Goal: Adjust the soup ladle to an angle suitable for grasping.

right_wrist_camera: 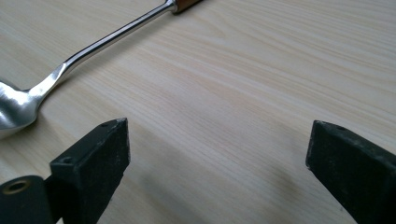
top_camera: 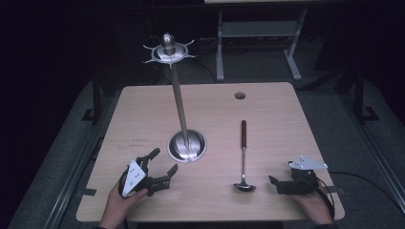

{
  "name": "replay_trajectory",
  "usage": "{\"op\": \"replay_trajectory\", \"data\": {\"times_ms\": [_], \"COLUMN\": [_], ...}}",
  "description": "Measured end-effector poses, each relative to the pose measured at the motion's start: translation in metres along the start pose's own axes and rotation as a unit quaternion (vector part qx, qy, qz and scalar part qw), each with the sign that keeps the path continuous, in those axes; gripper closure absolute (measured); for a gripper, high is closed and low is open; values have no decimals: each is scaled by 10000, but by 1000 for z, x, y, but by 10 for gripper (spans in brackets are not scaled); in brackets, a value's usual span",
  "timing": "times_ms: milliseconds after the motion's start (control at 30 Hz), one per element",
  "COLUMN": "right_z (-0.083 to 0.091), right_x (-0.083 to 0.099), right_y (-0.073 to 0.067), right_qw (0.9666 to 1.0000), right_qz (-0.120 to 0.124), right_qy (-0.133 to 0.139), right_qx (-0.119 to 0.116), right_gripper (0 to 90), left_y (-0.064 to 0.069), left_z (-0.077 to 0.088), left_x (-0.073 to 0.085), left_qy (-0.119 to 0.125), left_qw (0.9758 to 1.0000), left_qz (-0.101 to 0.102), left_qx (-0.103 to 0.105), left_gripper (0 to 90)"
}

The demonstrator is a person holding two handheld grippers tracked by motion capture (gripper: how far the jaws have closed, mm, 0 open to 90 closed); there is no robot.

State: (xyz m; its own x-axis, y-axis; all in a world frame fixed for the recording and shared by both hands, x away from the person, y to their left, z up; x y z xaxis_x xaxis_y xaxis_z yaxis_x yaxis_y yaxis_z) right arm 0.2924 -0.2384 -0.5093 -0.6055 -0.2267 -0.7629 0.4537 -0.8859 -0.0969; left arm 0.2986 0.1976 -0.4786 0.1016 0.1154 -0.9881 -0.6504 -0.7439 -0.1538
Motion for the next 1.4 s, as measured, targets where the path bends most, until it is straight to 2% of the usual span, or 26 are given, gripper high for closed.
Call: {"op": "replay_trajectory", "data": {"times_ms": [167, 200, 267, 333, 367, 433, 467, 500, 533, 567, 600, 633, 700, 733, 800, 933, 1167, 1400], "right_z": [2, 3, 2, 3, 3, 2, 0, 0, -3, -3, -5, -5, -7, -10, -11, -18, -26, -44], "right_x": [0, -2, -3, -8, -8, -12, -16, -16, -21, -21, -25, -25, -29, -33, -34, -45, -61, -82], "right_y": [2, 3, 3, 1, 1, 0, 0, 0, -1, -1, -2, -2, -2, -3, -3, -7, -7, 1], "right_qw": [9999, 9999, 9998, 9997, 9997, 9998, 9997, 9997, 9997, 9997, 9996, 9996, 9996, 9995, 9996, 9994, 9991, 9992], "right_qz": [-116, -146, -171, -199, -199, -112, -112, -112, -100, -100, -65, -65, -58, -70, -57, 122, 108, 7], "right_qy": [-6, -15, 3, 93, 93, 130, 147, 147, 126, 126, 138, 138, 172, 195, 173, 196, 281, 287], "right_qx": [12, -22, -30, -133, -133, -114, -171, -171, -197, -197, -228, -228, -230, -249, -232, -261, -304, -292], "right_gripper": [105, 155, 179, 303, 303, 388, 462, 462, 538, 538, 612, 612, 685, 753, 777, 895, 897, 897], "left_y": [1, 0, 0, 0, 0, 0, 0, 0, 0, 0, 0, 0, 0, -1, 0, 0, 0, 0], "left_z": [0, 0, 0, 0, 0, 0, -1, -1, -1, -1, -1, -1, -1, -1, -1, -1, -1, -1], "left_x": [0, 0, 0, 0, 0, 0, 0, 0, 0, 0, 0, 0, 0, 1, 0, 0, 0, 0], "left_qy": [6, -6, -3, -10, -9, -10, -25, -25, -27, -27, -28, -31, -54, -59, -54, -47, -49, -60], "left_qw": [10000, 10000, 10000, 10000, 10000, 10000, 10000, 10000, 10000, 10000, 10000, 10000, 10000, 10000, 10000, 10000, 10000, 10000], "left_qz": [-19, 15, 34, 32, 32, 33, 24, 24, 48, 48, 49, 57, 50, 66, 54, 45, 46, 55], "left_qx": [15, 2, -2, 5, 7, 12, 22, 22, 33, 33, 34, 28, 17, 16, 17, 18, 26, 36], "left_gripper": [134, 134, 133, 134, 134, 133, 133, 134, 133, 133, 133, 133, 134, 133, 133, 134, 133, 133]}}
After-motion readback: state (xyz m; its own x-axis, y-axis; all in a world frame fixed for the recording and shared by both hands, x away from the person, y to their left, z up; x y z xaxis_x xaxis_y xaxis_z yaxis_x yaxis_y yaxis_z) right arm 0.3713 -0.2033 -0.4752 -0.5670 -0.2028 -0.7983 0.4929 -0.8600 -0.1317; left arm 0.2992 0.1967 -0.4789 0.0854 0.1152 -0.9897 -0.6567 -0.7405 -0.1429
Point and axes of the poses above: each handheld gripper's, and its own axes: z roughly backward along the jaws, x roughly out of its underside, y roughly to its right, the point moved 5 cm from there along -z, roughly forward along the jaws, and after that the axes turned 6 degrees about -z, right-handed, at the moved point
